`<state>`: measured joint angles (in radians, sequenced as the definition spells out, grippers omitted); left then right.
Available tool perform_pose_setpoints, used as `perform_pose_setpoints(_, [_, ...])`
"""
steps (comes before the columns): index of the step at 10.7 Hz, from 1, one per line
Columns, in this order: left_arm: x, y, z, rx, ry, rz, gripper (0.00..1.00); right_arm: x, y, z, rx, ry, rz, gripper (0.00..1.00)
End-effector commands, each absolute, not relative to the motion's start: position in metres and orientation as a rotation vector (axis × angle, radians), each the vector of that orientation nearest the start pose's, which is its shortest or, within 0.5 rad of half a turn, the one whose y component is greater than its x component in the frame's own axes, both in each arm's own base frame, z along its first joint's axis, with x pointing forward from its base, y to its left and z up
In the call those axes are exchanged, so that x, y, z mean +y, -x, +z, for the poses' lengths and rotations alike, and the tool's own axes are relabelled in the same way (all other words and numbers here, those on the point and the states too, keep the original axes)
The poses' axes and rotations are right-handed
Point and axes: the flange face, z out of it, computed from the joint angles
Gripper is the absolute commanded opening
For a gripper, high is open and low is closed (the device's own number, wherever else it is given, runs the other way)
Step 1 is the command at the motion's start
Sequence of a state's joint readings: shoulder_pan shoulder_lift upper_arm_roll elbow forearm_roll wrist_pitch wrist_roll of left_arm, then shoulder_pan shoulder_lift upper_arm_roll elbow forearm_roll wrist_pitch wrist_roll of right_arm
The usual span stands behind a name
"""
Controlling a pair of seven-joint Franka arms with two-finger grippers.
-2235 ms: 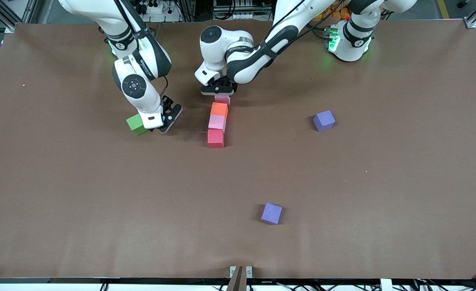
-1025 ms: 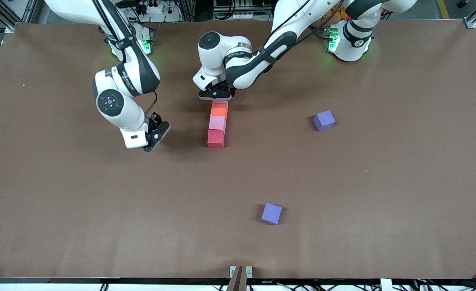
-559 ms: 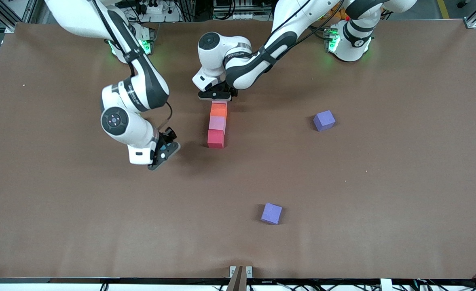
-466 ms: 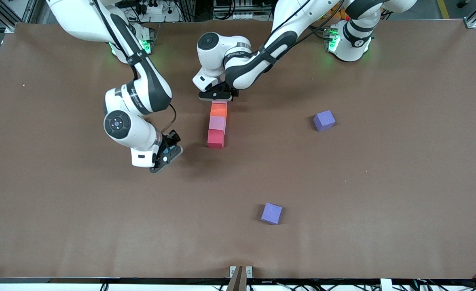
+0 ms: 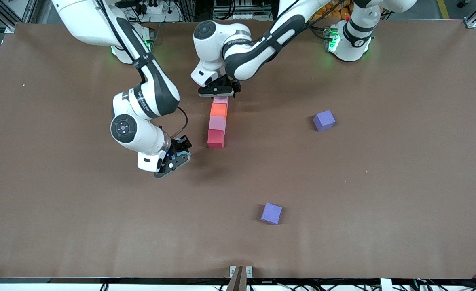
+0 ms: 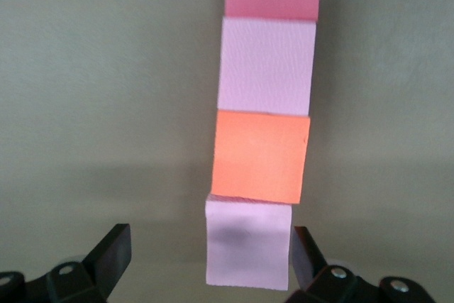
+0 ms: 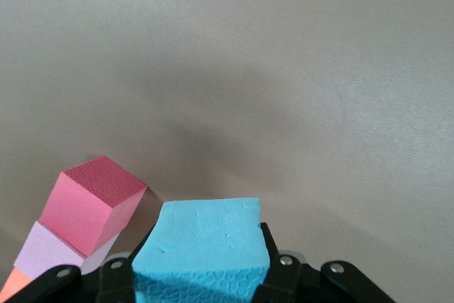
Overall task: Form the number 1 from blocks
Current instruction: 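Carry the cyan cube toward the red cube while the left gripper withdraws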
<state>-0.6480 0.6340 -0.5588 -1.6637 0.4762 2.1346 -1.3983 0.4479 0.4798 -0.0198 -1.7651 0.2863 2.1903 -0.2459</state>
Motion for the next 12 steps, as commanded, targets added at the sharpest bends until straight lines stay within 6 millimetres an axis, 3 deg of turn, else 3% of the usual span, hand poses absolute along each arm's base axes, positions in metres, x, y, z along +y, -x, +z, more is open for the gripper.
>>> perform_pose_setpoints(1, [-0.586,-0.323,0.306,-0.073,3.089,-0.086,1.00,0.298,-0.590,0.286,-0.662,2.801,0.121,0.00])
perform_pose_setpoints(3, [-0.559,-0.364,0.307,-0.135,3.074,-0.076,1.00,0.301,-0.594,0.285,-0.603,2.815,0.112,0.00])
perform_pose_setpoints(7, [-0.478,-0.456,0.306,-0.222,3.041,0.007,1.00,0.332,-0.591,0.280,-0.540,2.835,0.121,0.00])
perform_pose_setpoints(9, [-0.421,-0.513,0.310,-0.308,3.041,0.012,1.00,0.358,-0.587,0.276,-0.447,2.863,0.133,0.00])
perform_pose_setpoints(11, [-0.355,-0.575,0.332,-0.363,3.067,-0.026,1.00,0.380,-0.583,0.269,-0.371,2.884,0.144,0.00])
perform_pose_setpoints(12, [-0.328,-0.593,0.336,-0.392,3.067,-0.032,1.00,0.389,-0.581,0.265,-0.344,2.893,0.150,0.00])
